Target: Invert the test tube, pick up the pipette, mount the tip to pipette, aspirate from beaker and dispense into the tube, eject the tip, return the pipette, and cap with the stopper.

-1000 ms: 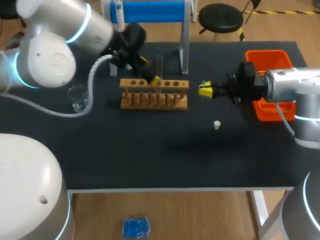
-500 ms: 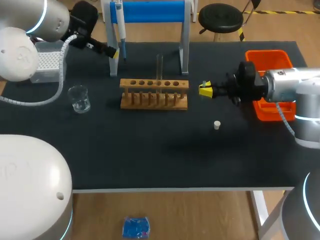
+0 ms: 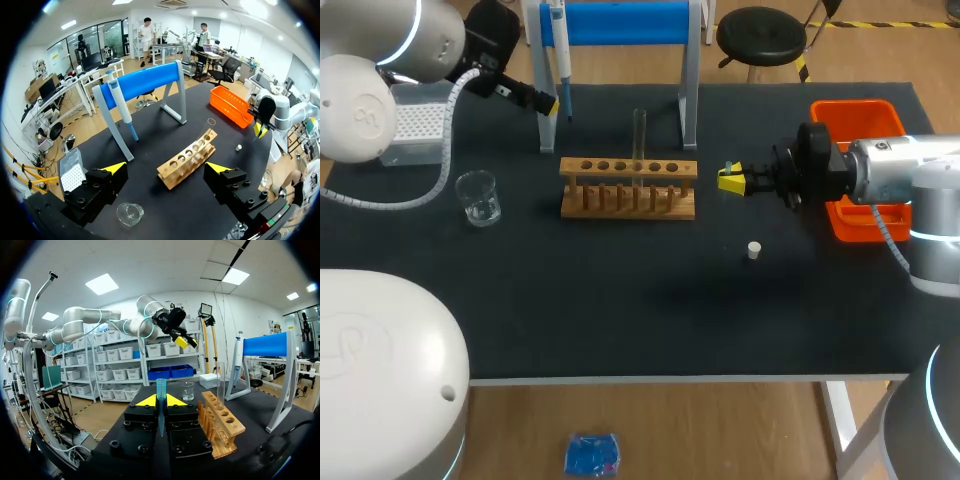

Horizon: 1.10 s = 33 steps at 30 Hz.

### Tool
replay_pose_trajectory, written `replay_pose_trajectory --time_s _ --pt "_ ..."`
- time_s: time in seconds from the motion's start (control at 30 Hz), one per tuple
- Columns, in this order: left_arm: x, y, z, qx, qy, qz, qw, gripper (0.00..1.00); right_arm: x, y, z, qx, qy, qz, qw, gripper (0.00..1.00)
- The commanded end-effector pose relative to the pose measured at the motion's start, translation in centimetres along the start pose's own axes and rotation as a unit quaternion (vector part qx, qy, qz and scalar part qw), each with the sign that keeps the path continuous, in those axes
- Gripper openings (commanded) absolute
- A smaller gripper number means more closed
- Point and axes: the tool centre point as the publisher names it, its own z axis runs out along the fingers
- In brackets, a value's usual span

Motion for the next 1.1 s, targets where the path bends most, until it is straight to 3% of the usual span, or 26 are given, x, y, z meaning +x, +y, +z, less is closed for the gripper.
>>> replay_pose_trajectory --time_s 0.03,0.17,0.37,0.43,0.7,1.1 --pt "-0.8 -0.1 0.6 -0.005 -0.022 -0.022 1.0 1.0 0.1 0.0 0.0 0.0 -0.001 0.0 1.0 0.0" --pt "-3.3 -1.8 3.4 -0.003 -0.086 -0.064 0.994 1.0 0.1 0.0 0.0 0.0 -0.001 0.0 1.0 0.0" --pt "-6.1 -5.0 6.9 0.019 -0.133 -0.1 0.986 1.0 0.1 0.0 0.0 0.0 -0.001 0.0 1.0 0.0" --pt "-6.6 -6.1 7.8 0.033 -0.132 -0.11 0.985 1.0 0.1 0.0 0.0 0.0 -0.001 0.0 1.0 0.0" --pt "-6.1 -9.8 9.9 0.064 -0.173 -0.113 0.976 1.0 0.1 0.0 0.0 0.0 -0.001 0.0 1.0 0.0" --pt "-5.2 -10.3 11.1 0.116 -0.234 -0.169 0.95 1.0 0.1 0.0 0.0 0.0 -0.001 0.0 1.0 0.0"
